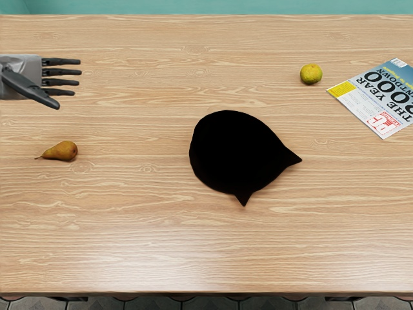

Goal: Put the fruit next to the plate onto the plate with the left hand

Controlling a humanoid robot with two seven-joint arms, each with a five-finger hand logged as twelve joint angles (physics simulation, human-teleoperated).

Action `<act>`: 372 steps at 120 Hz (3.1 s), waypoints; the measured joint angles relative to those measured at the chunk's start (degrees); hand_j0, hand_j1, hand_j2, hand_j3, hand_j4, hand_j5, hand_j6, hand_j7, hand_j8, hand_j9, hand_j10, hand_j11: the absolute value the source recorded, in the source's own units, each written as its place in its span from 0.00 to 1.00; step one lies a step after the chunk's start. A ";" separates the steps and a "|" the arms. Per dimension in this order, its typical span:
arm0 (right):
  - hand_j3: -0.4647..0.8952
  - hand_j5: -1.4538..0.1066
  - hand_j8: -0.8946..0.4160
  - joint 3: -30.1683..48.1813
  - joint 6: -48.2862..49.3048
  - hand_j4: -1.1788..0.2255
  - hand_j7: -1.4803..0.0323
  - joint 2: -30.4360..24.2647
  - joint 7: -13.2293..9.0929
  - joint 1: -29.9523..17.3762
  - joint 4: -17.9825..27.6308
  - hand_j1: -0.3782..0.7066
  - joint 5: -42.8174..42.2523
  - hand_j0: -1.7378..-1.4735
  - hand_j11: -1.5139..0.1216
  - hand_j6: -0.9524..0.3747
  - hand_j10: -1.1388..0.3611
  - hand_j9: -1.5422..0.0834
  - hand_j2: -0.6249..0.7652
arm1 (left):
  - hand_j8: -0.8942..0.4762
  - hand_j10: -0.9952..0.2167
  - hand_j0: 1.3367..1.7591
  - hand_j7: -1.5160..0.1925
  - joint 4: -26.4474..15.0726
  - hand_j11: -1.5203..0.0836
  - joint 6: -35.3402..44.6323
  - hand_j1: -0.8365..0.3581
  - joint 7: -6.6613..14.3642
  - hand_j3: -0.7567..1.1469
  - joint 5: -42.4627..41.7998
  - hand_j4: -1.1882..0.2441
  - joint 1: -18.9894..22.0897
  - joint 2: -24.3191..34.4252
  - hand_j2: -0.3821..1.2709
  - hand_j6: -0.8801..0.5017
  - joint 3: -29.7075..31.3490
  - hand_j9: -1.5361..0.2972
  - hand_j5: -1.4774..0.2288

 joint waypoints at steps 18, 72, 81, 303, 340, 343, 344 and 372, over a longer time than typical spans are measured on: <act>0.34 0.91 0.66 -0.30 0.01 0.82 0.96 0.00 -0.02 0.01 0.05 0.06 -0.03 0.30 0.90 0.70 0.74 0.93 0.45 | 0.65 0.82 0.76 0.89 -0.19 0.95 0.00 0.99 0.01 0.40 0.03 0.83 -0.16 -0.22 0.23 0.64 -0.18 0.84 0.87; 0.34 0.91 0.66 -0.38 -0.01 0.82 0.96 0.00 0.04 0.06 0.09 0.06 -0.07 0.30 0.90 0.70 0.74 0.93 0.45 | 0.65 0.82 0.76 0.89 -7.31 0.95 0.00 0.99 0.26 0.40 16.19 0.83 -5.02 -1.85 0.23 0.64 -0.24 0.84 0.87; 0.34 0.91 0.66 -0.38 0.00 0.82 0.96 0.00 0.03 0.06 0.09 0.06 -0.04 0.30 0.90 0.70 0.74 0.93 0.45 | 0.65 0.82 0.76 0.89 -8.95 0.95 0.00 0.99 0.27 0.40 21.15 0.83 -5.01 -1.98 0.23 0.64 -0.21 0.84 0.87; 0.34 0.91 0.66 -0.38 -0.02 0.82 0.96 0.00 0.00 0.08 0.07 0.06 -0.09 0.30 0.90 0.70 0.74 0.93 0.45 | 0.58 0.74 0.76 0.81 -21.28 0.87 37.19 0.89 17.61 0.40 70.08 0.76 6.62 -12.66 0.24 0.56 0.41 0.77 0.79; 0.34 0.91 0.66 -0.38 -0.01 0.82 0.96 0.00 -0.02 0.08 0.04 0.06 -0.09 0.30 0.90 0.70 0.74 0.93 0.45 | 0.56 0.72 0.76 0.80 -19.91 0.85 40.28 0.87 17.42 0.40 73.73 0.74 9.04 -13.16 0.25 0.54 0.43 0.75 0.77; 0.34 0.91 0.66 -0.38 -0.02 0.82 0.96 0.00 -0.02 0.08 0.04 0.06 -0.09 0.30 0.90 0.70 0.74 0.93 0.45 | 0.56 0.72 0.76 0.79 -19.64 0.85 40.32 0.87 17.42 0.40 73.86 0.74 9.08 -13.29 0.25 0.54 0.43 0.75 0.77; 0.34 0.91 0.66 -0.38 -0.01 0.82 0.96 0.00 -0.03 0.08 0.04 0.06 -0.09 0.30 0.90 0.70 0.74 0.93 0.45 | 0.56 0.72 0.76 0.79 -19.55 0.85 40.34 0.87 17.42 0.40 73.89 0.74 9.11 -13.32 0.25 0.54 0.43 0.75 0.77; 0.34 0.91 0.66 -0.38 0.01 0.82 0.96 0.00 -0.01 0.08 0.03 0.06 -0.08 0.30 0.90 0.70 0.74 0.93 0.45 | 0.54 0.70 0.76 0.78 -16.81 0.83 40.41 0.85 17.34 0.40 74.28 0.72 9.80 -13.88 0.25 0.53 0.44 0.73 0.75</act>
